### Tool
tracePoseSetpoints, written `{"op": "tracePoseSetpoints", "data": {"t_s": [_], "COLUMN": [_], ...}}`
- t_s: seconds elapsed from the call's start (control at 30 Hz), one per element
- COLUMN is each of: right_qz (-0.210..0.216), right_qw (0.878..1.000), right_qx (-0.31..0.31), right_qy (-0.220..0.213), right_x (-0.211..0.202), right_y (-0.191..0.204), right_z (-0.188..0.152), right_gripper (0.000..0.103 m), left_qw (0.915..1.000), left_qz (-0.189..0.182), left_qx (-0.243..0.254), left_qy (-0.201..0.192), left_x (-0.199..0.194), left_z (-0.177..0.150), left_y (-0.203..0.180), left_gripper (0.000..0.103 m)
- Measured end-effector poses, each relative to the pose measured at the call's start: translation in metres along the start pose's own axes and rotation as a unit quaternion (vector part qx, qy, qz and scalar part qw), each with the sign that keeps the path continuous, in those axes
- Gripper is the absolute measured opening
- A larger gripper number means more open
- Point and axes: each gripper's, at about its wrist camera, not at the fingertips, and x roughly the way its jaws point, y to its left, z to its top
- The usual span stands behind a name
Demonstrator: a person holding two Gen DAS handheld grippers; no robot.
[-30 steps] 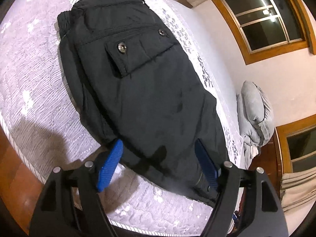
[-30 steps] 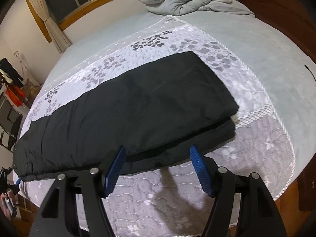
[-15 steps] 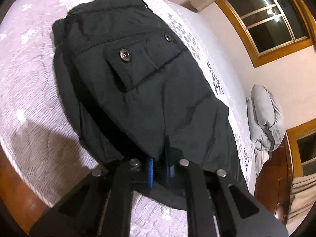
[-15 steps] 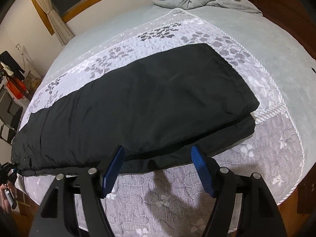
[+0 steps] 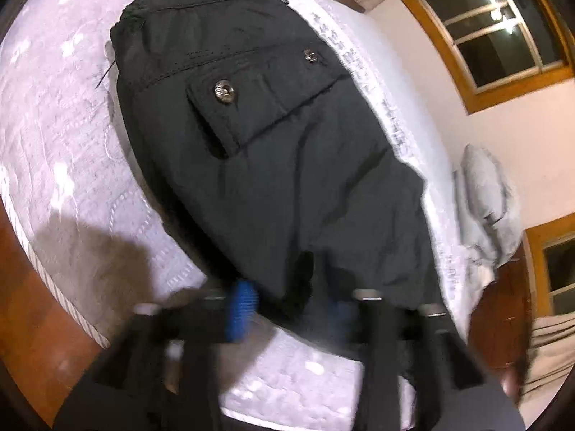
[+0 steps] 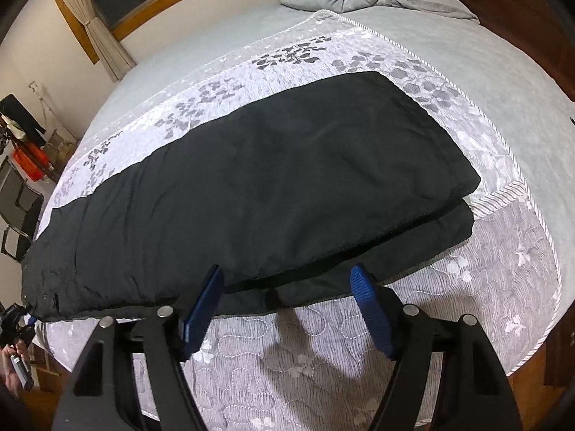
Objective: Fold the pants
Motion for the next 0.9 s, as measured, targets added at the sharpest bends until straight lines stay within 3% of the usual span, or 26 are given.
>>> {"op": "tracePoseSetpoints", "data": {"t_s": [0.03, 0.07, 0.13, 0.3, 0.4, 0.43, 0.47, 0.5, 0.63, 0.67, 0.77, 0.9], "right_qz": [-0.001, -0.002, 0.001, 0.005, 0.003, 0.003, 0.002, 0.002, 0.004, 0.005, 0.005, 0.009], "right_qw": [1.0, 1.0, 1.0, 1.0, 1.0, 1.0, 1.0, 1.0, 1.0, 1.0, 1.0, 1.0], "right_qx": [0.001, 0.003, 0.011, 0.01, 0.002, 0.001, -0.001, -0.001, 0.009, 0.01, 0.009, 0.017], "right_qy": [-0.001, -0.001, 0.001, 0.006, 0.008, 0.008, 0.008, 0.009, 0.008, 0.008, 0.006, 0.002], "right_x": [0.0, 0.0, 0.002, 0.007, 0.008, 0.009, 0.009, 0.009, 0.011, 0.012, 0.013, 0.016], "right_y": [-0.001, -0.002, -0.005, -0.003, 0.0, 0.001, 0.001, 0.001, -0.002, -0.002, -0.001, 0.0], "right_z": [0.0, -0.001, -0.001, -0.005, -0.007, -0.007, -0.007, -0.007, -0.006, -0.006, -0.005, -0.002], "right_gripper": [0.074, 0.074, 0.074, 0.074, 0.074, 0.074, 0.075, 0.075, 0.075, 0.075, 0.075, 0.075], "left_qw": [1.0, 0.9997, 0.998, 0.9979, 0.9978, 0.9977, 0.9981, 0.9981, 0.9975, 0.9975, 0.9968, 0.9946], "left_qz": [0.002, 0.019, 0.057, 0.052, 0.062, 0.062, 0.055, 0.054, 0.064, 0.064, 0.058, 0.047], "left_qx": [0.001, 0.008, 0.017, -0.036, -0.015, -0.011, -0.003, 0.002, 0.001, 0.004, 0.031, 0.067], "left_qy": [-0.006, -0.015, -0.021, -0.016, -0.02, -0.024, -0.029, -0.028, -0.029, -0.031, -0.044, -0.064], "left_x": [-0.003, -0.009, -0.014, -0.008, -0.001, 0.0, 0.002, 0.004, 0.014, 0.015, 0.017, 0.022], "left_z": [0.0, 0.0, -0.001, 0.002, 0.004, 0.005, 0.007, 0.009, 0.016, 0.018, 0.029, 0.049], "left_y": [-0.003, -0.005, -0.007, 0.016, 0.012, 0.01, 0.007, 0.005, 0.003, 0.002, -0.012, -0.034], "left_gripper": [0.08, 0.09, 0.091, 0.089, 0.088, 0.082, 0.068, 0.063, 0.049, 0.04, 0.026, 0.017]}}
